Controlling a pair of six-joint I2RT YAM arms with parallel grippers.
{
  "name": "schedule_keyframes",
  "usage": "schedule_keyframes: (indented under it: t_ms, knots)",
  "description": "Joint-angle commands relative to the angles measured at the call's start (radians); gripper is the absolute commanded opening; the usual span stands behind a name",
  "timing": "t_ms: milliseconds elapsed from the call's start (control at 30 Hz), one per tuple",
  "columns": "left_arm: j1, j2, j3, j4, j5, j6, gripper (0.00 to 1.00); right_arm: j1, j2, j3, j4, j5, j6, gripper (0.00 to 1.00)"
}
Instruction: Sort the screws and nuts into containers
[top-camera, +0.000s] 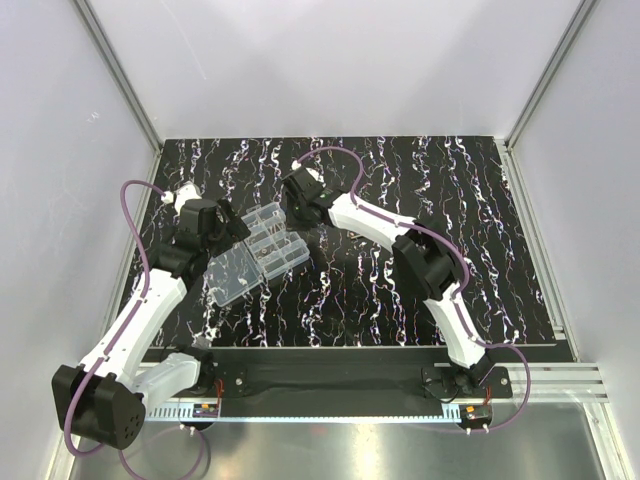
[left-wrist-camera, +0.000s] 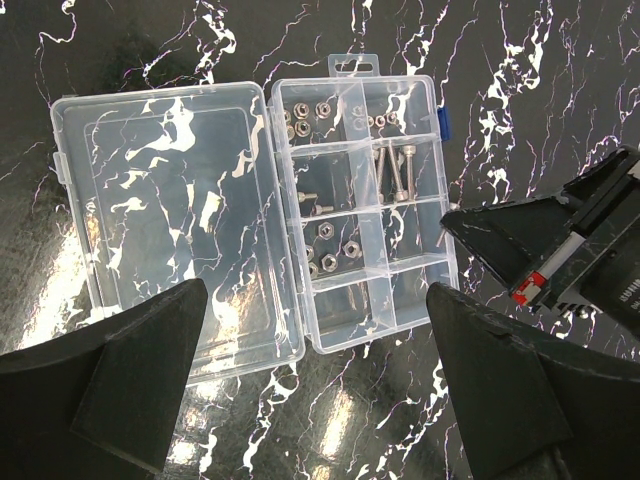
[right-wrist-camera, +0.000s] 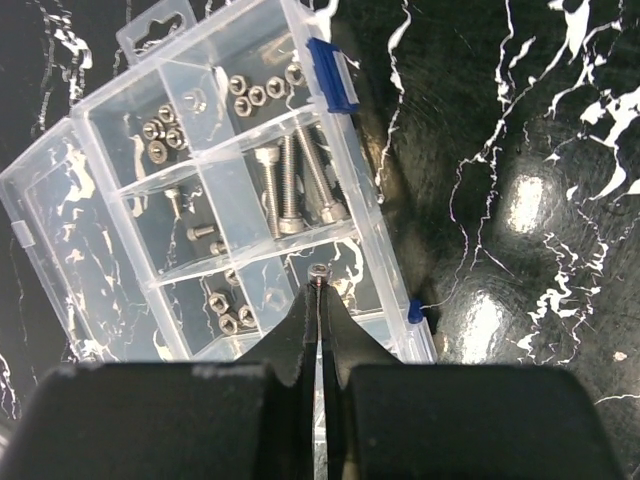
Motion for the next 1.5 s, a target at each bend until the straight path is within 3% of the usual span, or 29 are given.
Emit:
schedule_keyframes:
  t_ms: [0,367,467,500,633,733,900,1033,1267,1467]
  knots:
    - [0.000,-0.006,0.007,0.025,-0.016,0.012,0.99,0.008,0.018,0.031,-0.013,0.026,0.020,0.00]
    - [-0.002,-0.009,0.005,0.028,-0.016,0.012,0.99,0.019,0.015,0.063,-0.030,0.006,0.004,0.05]
    - [0.000,-0.009,0.005,0.028,-0.016,0.012,0.99,0.025,0.018,0.069,-0.031,0.001,-0.001,0.14]
    - [-0.002,-0.009,0.005,0.026,-0.014,0.012,0.99,0.025,0.024,0.072,-0.040,0.000,-0.001,0.24]
    - [0.000,-0.010,0.004,0.029,-0.014,0.012,0.99,0.025,0.018,0.098,-0.070,-0.005,-0.004,0.40]
    - [0.000,-0.010,0.004,0.029,-0.014,0.012,0.99,0.024,-0.004,0.120,-0.088,-0.002,-0.010,0.48]
    - [0.000,-0.012,0.001,0.034,-0.011,0.012,0.99,-0.019,-0.068,0.166,-0.204,0.036,-0.015,0.51]
    - [-0.002,-0.012,-0.007,0.051,0.012,0.016,0.99,-0.125,-0.212,0.002,-0.220,0.120,0.036,0.52]
    - [-0.017,-0.002,-0.009,0.103,0.110,0.079,0.99,-0.341,-0.459,-0.492,-0.180,0.224,0.126,0.50]
    - [-0.018,0.010,-0.007,0.104,0.119,0.082,0.99,-0.371,-0.486,-0.627,-0.084,0.296,0.062,0.47]
